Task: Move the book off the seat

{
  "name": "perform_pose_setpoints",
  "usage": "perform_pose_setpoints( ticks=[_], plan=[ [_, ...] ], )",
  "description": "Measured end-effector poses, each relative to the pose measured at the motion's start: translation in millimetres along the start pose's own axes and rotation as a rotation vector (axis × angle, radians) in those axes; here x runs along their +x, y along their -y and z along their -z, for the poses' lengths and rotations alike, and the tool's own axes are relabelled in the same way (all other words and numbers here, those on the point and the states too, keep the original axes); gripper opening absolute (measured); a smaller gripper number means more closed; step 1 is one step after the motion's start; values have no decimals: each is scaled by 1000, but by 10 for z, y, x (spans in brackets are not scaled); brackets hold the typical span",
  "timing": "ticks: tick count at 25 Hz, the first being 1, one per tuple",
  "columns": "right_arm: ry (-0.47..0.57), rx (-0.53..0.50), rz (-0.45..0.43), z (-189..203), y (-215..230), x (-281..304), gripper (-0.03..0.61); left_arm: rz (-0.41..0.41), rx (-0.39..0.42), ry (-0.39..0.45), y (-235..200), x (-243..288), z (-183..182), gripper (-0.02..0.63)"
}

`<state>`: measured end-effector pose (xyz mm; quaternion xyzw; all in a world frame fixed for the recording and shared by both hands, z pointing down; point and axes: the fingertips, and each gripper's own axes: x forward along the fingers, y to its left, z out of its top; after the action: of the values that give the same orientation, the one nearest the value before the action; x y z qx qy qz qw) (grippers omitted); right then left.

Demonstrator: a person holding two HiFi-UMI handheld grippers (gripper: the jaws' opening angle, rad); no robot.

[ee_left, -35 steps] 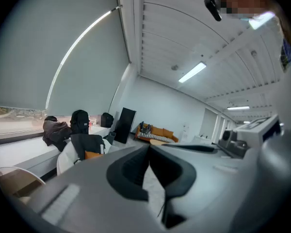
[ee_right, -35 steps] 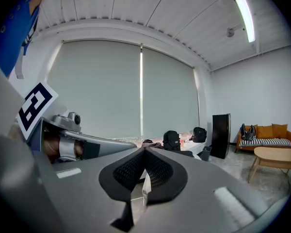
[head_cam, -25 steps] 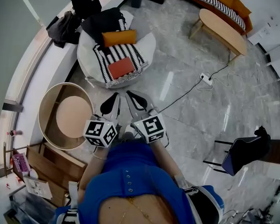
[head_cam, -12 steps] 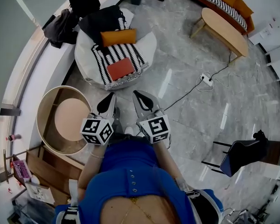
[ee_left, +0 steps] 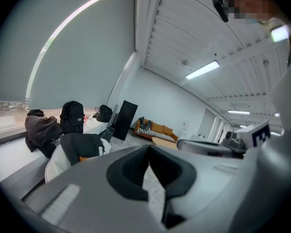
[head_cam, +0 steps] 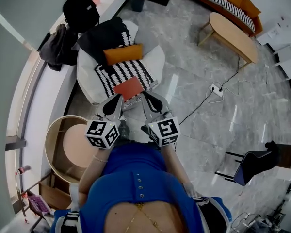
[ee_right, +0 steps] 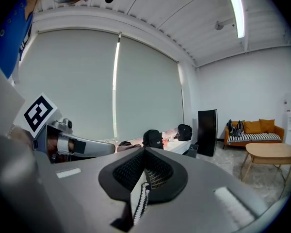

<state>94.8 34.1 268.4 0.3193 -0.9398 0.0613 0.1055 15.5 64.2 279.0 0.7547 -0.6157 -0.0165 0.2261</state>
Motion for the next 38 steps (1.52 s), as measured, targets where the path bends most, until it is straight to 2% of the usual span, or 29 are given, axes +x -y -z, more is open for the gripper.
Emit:
perform_pose_setpoints(
  ticks=[6, 14, 29, 38],
  plan=[
    [6, 9, 31, -191, 84, 680, 3, 73, 29, -32, -395, 437, -307, 3],
    [3, 10, 35, -316, 186, 1090, 3, 99, 34, -59, -593, 720, -433, 3],
    [-14, -5, -61, -540, 554, 1414, 2, 28, 16, -36, -604, 1216, -716, 3],
    [-33, 2, -92, -471, 650, 1509, 2, 1, -6, -45, -645, 1354, -679, 3]
  ],
)
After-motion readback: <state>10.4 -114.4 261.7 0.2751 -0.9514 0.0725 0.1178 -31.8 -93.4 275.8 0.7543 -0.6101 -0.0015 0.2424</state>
